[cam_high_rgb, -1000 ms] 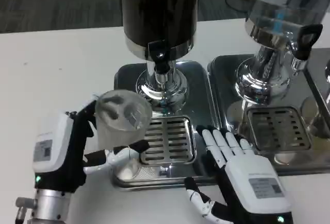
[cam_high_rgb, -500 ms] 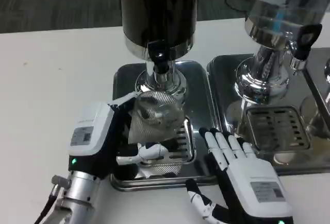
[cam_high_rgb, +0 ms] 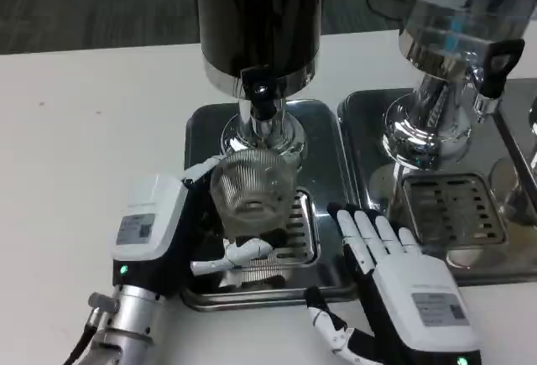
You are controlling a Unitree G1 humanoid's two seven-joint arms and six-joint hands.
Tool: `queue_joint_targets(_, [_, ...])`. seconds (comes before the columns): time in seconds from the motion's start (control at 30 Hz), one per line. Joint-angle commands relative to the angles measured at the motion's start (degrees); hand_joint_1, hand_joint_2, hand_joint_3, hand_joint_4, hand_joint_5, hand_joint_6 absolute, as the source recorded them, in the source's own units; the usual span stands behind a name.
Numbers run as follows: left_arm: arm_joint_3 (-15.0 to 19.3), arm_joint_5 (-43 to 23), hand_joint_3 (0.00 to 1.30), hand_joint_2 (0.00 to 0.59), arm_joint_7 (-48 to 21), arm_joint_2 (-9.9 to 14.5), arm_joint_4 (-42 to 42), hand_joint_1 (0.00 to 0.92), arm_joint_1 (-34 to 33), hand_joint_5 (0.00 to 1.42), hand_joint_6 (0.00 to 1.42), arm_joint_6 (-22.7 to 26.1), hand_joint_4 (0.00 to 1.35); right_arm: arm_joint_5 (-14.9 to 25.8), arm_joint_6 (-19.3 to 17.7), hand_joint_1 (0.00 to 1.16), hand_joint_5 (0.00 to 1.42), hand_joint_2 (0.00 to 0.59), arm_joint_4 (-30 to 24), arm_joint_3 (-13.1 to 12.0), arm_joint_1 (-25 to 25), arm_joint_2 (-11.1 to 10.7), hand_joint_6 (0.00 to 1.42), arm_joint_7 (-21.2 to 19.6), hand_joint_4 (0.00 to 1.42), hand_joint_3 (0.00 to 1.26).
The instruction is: Grasp the cup under the faucet to collect the drink, then remove the cup.
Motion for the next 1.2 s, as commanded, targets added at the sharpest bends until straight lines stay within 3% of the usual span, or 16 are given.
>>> queue_joint_targets(0.03, [-0.9, 0.0, 0.39, 0.109, -2.4, -0.9, 1.2, 0.26, -0.3, 0.71, 0.71, 1.8, 0.51, 0.6, 0.4, 0.27, 0.0, 0.393, -0.5, -0.8, 0.2, -0.1, 0.0, 0.4, 0.0, 0.0])
queue_joint_targets(0.23, [-0.8, -1.1, 0.18, 0.08, -6.4, -1.4, 0.8, 0.147, -1.2, 0.47, 0.41, 4.2, 0.28, 0.7, 0.5, 0.27, 0.0, 0.393, -0.4, -0.9, 0.3, 0.1, 0.0, 0.4, 0.0, 0.0])
queue_joint_targets(0.5, [-1.8, -1.0, 0.01, 0.0, -10.9, -0.7, -0.2, 0.002, -1.2, 0.34, 0.31, 7.6, 0.13, 0.6, 0.2, 0.27, 0.0, 0.393, 0.5, -0.6, -0.8, 0.3, 0.0, 0.3, 0.0, 0.0])
queue_joint_targets(0.73, [-0.6, -3.1, 0.0, 0.0, -10.8, 0.7, -4.0, 0.0, 2.7, 0.34, 0.32, 6.6, 0.11, 1.4, -0.4, 0.27, 0.0, 0.393, 0.7, -1.0, -1.0, -0.3, 0.0, 0.5, 0.0, 0.0])
queue_joint_targets(0.9, [2.7, -5.0, 0.0, 0.0, -8.3, 2.3, -9.3, 0.0, 7.7, 0.35, 0.31, 4.9, 0.12, 2.1, -1.2, 0.27, 0.0, 0.393, 0.9, -1.2, -1.5, -0.8, 0.0, 0.4, 0.0, 0.0])
queue_joint_targets(1.03, [5.1, -6.3, 0.0, 0.0, -8.3, 2.9, -11.6, 0.0, 9.9, 0.35, 0.29, 4.5, 0.1, -1.8, -1.3, 0.27, 0.0, 0.393, -0.8, 0.3, -1.2, -1.8, 0.0, -1.3, 0.0, 0.0])
queue_joint_targets(1.1, [6.4, -6.6, 0.0, 0.0, -8.3, 3.4, -14.1, 0.0, 11.2, 0.28, 0.22, 4.4, 0.01, -1.4, -0.7, 0.27, 0.0, 0.393, -0.7, -0.1, -0.8, -1.5, 0.0, -1.3, 0.0, 0.0])
queue_joint_targets(1.2, [9.2, -7.9, 0.0, 0.0, -9.7, 5.4, -20.3, 0.0, 14.5, 0.11, 0.06, 4.1, 0.0, -1.4, -0.3, 0.27, 0.0, 0.393, -0.7, -0.5, -0.6, -1.4, 0.0, -1.3, 0.0, 0.0])
